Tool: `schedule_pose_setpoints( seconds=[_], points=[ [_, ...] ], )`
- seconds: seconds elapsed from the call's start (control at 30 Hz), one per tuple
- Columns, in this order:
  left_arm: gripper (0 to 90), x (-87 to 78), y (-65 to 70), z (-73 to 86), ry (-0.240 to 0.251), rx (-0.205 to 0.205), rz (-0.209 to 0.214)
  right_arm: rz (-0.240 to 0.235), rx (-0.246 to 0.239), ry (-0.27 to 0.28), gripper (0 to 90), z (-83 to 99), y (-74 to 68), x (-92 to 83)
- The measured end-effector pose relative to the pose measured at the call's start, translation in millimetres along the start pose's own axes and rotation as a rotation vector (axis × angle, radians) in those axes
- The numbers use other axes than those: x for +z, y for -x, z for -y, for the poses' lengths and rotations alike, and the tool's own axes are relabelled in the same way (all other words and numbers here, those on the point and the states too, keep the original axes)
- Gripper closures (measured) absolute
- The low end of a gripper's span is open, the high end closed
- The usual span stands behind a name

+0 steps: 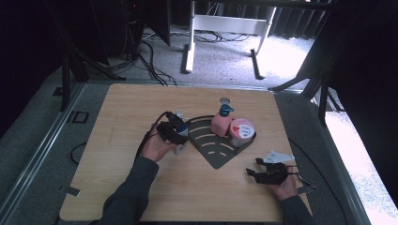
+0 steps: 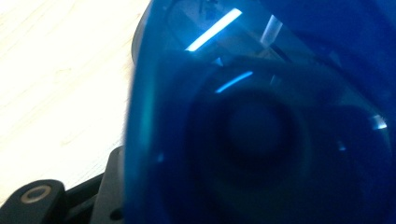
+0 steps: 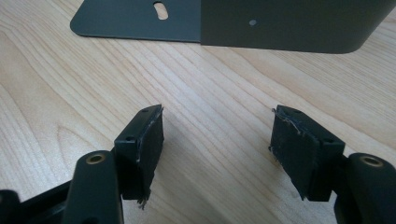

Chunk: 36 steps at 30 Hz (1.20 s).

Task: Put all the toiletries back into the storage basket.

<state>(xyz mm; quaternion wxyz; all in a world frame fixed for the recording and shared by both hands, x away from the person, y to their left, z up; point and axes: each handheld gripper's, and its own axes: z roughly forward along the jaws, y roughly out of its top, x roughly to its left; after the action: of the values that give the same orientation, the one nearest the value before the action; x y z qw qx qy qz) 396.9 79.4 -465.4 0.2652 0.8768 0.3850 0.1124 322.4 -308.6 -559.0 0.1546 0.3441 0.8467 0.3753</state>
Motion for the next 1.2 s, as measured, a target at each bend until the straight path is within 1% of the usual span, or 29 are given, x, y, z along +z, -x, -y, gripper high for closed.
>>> schedule_pose_setpoints(
  seconds=[0.3, 0.33, 0.63, 0.8, 0.93, 1.0, 1.2],
  points=[
    [52.4, -0.7, -0.2, -0.9, -0.022, 0.004, 0.002, 0.0, 0.0, 0.0, 34.2, 0.0, 0.0, 0.0],
    [52.4, -1.2, -0.4, -1.9, -0.034, 0.013, 0.0, -0.001, 0.0, 0.0, 34.1, 0.0, 0.0, 0.0],
    [51.6, -2.6, 0.3, -6.3, -0.078, 0.043, -0.008, -0.001, 0.0, 0.0, 33.9, 0.0, 0.0, 0.0],
    [50.6, -3.5, 0.1, -8.2, -0.112, 0.08, -0.009, -0.002, 0.0, 0.0, 33.9, 0.0, 0.0, 0.0],
    [49.9, -3.2, -0.7, -9.5, -0.117, 0.091, -0.003, -0.002, 0.0, 0.0, 33.8, 0.0, 0.0, 0.0],
    [49.4, -3.3, -1.4, -10.2, -0.12, 0.103, -0.004, -0.002, 0.0, 0.0, 33.8, 0.0, 0.0, 0.0],
    [48.0, -4.9, -1.1, -12.7, -0.116, 0.114, -0.002, -0.002, 0.0, 0.0, 33.7, 0.0, 0.1, 0.0]
  ],
)
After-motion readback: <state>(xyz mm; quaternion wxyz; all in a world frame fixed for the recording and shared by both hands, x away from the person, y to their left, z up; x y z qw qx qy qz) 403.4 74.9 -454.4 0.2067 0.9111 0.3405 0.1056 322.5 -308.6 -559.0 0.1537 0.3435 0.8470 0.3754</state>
